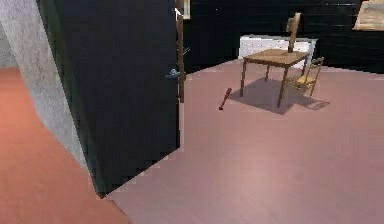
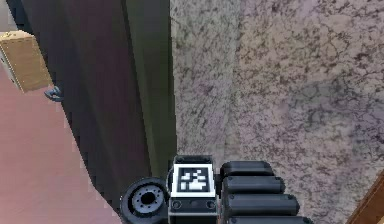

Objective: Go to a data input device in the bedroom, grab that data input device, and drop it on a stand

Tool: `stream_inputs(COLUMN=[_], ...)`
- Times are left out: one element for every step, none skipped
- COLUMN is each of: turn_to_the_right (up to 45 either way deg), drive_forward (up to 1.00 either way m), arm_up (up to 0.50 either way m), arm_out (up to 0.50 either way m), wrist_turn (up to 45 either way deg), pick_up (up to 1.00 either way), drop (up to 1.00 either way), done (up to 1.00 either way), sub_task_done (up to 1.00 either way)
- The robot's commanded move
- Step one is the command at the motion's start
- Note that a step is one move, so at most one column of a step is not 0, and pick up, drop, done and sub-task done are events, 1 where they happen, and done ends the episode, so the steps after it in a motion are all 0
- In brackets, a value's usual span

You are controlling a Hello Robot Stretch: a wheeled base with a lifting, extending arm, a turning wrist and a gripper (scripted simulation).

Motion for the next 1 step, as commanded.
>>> stream_inputs(turn_to_the_right=[6.0], drive_forward=[0.00], arm_up=[0.00], arm_out=[0.00], wrist_turn=[0.0], pick_up=[0.00], drop=[0.00], done=[0.00], sub_task_done=[0.00])
